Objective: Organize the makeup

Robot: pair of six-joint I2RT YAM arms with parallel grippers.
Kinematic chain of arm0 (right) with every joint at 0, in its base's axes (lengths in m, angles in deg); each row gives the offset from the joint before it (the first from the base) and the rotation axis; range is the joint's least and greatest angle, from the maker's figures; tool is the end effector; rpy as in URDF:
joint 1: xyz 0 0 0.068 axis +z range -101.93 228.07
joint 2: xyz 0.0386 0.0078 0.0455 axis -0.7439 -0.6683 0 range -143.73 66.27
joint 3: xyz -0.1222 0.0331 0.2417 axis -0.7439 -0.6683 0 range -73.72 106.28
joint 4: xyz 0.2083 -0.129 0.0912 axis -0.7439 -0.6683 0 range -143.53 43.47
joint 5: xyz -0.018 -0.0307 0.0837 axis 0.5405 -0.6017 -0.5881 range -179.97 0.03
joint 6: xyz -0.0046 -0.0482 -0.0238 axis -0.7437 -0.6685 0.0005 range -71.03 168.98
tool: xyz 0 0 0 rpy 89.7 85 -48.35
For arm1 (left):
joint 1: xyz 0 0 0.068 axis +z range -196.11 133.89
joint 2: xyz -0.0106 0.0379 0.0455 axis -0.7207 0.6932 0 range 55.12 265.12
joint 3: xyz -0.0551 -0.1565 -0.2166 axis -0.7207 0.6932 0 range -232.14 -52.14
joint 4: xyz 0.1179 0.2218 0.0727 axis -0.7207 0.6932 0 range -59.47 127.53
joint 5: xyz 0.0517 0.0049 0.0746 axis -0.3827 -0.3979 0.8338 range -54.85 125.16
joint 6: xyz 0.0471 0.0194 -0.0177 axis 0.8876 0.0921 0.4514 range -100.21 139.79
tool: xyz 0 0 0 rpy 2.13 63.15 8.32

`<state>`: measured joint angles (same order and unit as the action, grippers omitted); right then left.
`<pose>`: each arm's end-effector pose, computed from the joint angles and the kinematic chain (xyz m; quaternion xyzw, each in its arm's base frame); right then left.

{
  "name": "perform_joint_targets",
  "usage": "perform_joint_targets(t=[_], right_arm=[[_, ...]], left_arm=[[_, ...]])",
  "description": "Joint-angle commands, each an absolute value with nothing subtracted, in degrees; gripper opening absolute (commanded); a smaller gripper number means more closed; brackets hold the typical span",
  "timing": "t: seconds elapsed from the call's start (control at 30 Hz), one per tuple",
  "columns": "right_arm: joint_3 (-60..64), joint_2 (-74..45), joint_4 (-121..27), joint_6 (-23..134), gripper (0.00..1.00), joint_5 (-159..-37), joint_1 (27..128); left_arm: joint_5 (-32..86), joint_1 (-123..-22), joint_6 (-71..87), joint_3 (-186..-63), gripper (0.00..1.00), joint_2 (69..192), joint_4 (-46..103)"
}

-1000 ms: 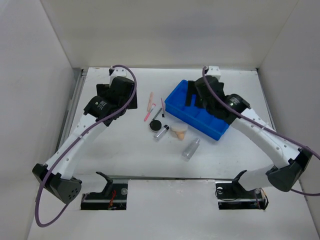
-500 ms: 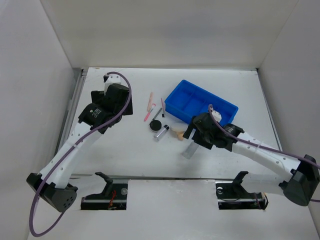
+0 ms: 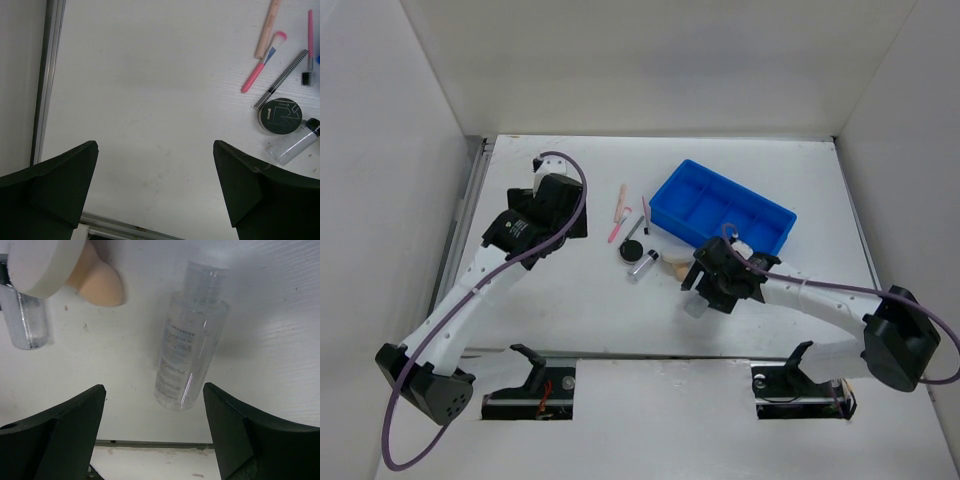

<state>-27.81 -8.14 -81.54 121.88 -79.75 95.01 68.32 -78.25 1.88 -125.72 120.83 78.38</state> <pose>0.1695 0.1722 0.2059 0.2376 0.9402 0.1540 0.1894 0.2013 -0.1034 0.3805 -0.0122 0.8768 0.0630 0.4765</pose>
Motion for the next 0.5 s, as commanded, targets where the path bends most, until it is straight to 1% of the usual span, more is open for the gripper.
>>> perform_joint_targets(t=[0.0,0.3,0.4,0.47], right_arm=[[-27.57,-10.18,-79.93,123.68,0.85,-77.84,95.35],[-25.9,-15.46,-80.99,123.68,0.85,-75.03,95.35],[-25.29,-17.14,-80.99,123.15,0.79,-73.89,95.35],[-24.76,-18.63,-80.46,122.63,0.73,-73.88,95.35]], left_arm=[[68.2,-78.19,2.56,-125.09,1.0,119.46,77.81],[68.2,-78.19,3.09,-124.03,1.0,119.99,76.76],[67.67,-78.19,3.09,-123.51,1.0,119.99,76.76],[67.67,-78.19,3.09,-123.5,1.0,119.99,76.76]])
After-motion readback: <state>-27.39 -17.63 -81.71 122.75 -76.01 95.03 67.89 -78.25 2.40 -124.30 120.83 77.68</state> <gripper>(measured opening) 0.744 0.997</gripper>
